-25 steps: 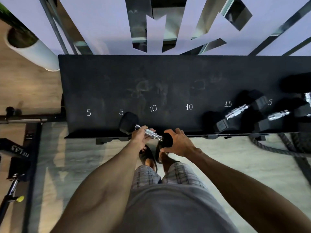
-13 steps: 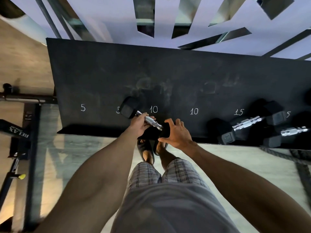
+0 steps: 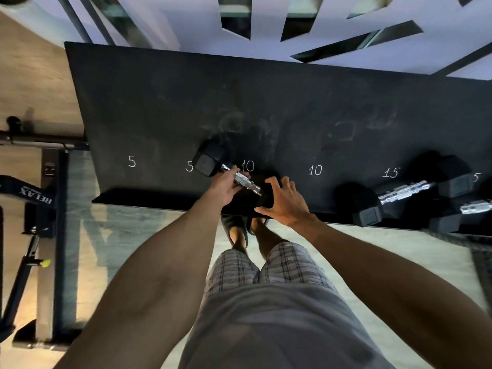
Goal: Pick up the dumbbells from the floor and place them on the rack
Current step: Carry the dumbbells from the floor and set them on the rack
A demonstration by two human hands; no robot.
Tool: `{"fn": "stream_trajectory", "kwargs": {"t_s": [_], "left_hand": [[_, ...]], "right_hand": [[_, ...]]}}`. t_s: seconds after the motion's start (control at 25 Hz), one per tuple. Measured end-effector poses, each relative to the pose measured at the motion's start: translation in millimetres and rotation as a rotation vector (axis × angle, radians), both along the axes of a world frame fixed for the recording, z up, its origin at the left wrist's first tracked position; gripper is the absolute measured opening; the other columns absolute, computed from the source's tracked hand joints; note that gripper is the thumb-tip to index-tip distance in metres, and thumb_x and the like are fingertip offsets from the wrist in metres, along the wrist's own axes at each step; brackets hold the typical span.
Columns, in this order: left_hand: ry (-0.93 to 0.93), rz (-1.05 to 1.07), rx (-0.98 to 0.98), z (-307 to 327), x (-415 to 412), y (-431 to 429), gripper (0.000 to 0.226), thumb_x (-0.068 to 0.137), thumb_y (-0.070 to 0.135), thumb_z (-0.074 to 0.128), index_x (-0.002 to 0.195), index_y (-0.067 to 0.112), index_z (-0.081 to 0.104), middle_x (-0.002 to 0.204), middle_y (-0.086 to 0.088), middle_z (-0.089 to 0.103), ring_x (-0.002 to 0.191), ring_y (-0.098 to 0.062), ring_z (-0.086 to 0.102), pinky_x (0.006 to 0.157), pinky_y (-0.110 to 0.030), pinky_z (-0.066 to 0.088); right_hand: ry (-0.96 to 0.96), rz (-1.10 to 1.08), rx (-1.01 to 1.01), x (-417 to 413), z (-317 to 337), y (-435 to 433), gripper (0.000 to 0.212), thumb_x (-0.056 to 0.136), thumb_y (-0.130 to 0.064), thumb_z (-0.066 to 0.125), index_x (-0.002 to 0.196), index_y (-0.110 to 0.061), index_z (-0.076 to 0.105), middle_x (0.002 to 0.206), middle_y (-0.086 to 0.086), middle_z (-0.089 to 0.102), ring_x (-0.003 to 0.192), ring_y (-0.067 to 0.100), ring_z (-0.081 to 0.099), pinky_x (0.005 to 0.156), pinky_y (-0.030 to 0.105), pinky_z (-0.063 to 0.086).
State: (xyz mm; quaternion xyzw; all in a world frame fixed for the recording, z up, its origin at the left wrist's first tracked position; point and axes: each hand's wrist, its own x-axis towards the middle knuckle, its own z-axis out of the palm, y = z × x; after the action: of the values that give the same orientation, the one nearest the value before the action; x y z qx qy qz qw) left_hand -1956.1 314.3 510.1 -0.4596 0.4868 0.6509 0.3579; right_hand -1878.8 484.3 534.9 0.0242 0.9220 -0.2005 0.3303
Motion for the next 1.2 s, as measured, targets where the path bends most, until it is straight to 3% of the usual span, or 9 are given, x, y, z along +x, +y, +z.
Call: {"fn": "stream_trajectory", "kwargs": {"t_s": [0.16,0.28,0.36,0.44,0.56,0.68,0.8,0.96,1.2], "left_hand": [[-0.012,-0.085,-0.055,0.9,-2.7,2.7,0.021,0.104,0.022,0.043,0.094,0.007,0.052,0.090,-0.015,0.067,0.090,-0.029,0.066,0.098,-0.047,0.049],[-0.026,-0.197,-0.126,7.4,-5.4,0.2,0.033,0.103,0.028,0.046,0.123,0.002,0.051,0.116,-0.018,0.063,0.110,-0.036,0.063,0.093,-0.046,0.052],[-0.032,-0.341,-0.154,16.9,-5.8,-3.2,0.035,0.103,0.028,0.045,0.124,0.001,0.052,0.114,-0.021,0.064,0.103,-0.037,0.065,0.089,-0.046,0.054],[-0.007,-0.568,-0.236,24.3,-3.5,-7.3,0.032,0.102,0.028,0.042,0.115,0.001,0.056,0.102,-0.022,0.066,0.083,-0.035,0.067,0.083,-0.047,0.057],[0.146,-1.088,-0.494,29.2,1.8,-17.4,0.032,0.098,0.027,0.041,0.095,0.002,0.061,0.078,-0.013,0.070,0.059,-0.027,0.066,0.069,-0.042,0.060],[0.337,-1.553,-0.625,41.2,7.6,-26.2,0.030,0.089,0.023,0.039,0.090,0.004,0.063,0.078,-0.012,0.072,0.066,-0.028,0.071,0.072,-0.042,0.062],[0.542,-1.832,-0.633,54.8,18.7,-21.3,0.031,0.089,0.024,0.042,0.096,0.000,0.061,0.101,-0.022,0.069,0.093,-0.037,0.068,0.082,-0.043,0.054],[0.731,-2.122,-0.569,65.3,53.4,-7.9,0.025,0.096,0.027,0.043,0.104,0.009,0.059,0.118,-0.016,0.064,0.109,-0.035,0.061,0.091,-0.042,0.049],[0.916,-2.532,-0.354,66.6,149.9,27.6,0.024,0.096,0.031,0.044,0.100,0.013,0.059,0.112,-0.012,0.067,0.099,-0.030,0.064,0.083,-0.036,0.051]], "right_hand": [[-0.011,0.001,-0.021,0.5,-0.5,2.8,0.090,0.068,-0.062,0.076,0.138,-0.025,0.033,0.129,0.013,0.042,0.119,0.031,0.047,0.092,0.045,0.051],[-0.018,-0.031,-0.008,3.5,-2.1,0.3,0.091,0.068,-0.060,0.076,0.139,-0.025,0.032,0.130,0.014,0.042,0.120,0.033,0.046,0.096,0.047,0.048],[-0.028,-0.059,-0.007,5.6,-0.6,-2.1,0.092,0.069,-0.059,0.075,0.142,-0.026,0.029,0.131,0.014,0.042,0.120,0.035,0.046,0.098,0.049,0.046],[-0.029,-0.092,-0.006,10.7,3.3,-2.1,0.092,0.072,-0.059,0.073,0.145,-0.027,0.026,0.132,0.014,0.042,0.121,0.036,0.046,0.100,0.051,0.043],[-0.005,-0.251,-0.038,25.6,10.9,-0.4,0.083,0.082,-0.050,0.067,0.148,-0.025,0.024,0.135,0.014,0.041,0.124,0.037,0.045,0.103,0.052,0.041],[0.045,-0.484,-0.062,52.3,25.3,3.0,0.065,0.088,-0.038,0.062,0.144,-0.020,0.034,0.133,0.016,0.045,0.123,0.039,0.047,0.103,0.049,0.042],[0.071,-0.634,-0.022,99.0,41.0,3.2,0.045,0.092,-0.034,0.057,0.131,-0.015,0.049,0.124,0.016,0.057,0.117,0.036,0.053,0.097,0.041,0.044],[0.015,-0.812,-0.057,188.4,54.3,-22.1,0.034,0.095,-0.030,0.051,0.124,-0.011,0.054,0.113,0.018,0.067,0.106,0.037,0.061,0.084,0.037,0.048],[-0.142,-1.151,-0.072,350.7,58.9,-98.3,0.036,0.099,-0.030,0.048,0.128,-0.009,0.051,0.108,0.019,0.070,0.107,0.033,0.062,0.084,0.036,0.047]]}}
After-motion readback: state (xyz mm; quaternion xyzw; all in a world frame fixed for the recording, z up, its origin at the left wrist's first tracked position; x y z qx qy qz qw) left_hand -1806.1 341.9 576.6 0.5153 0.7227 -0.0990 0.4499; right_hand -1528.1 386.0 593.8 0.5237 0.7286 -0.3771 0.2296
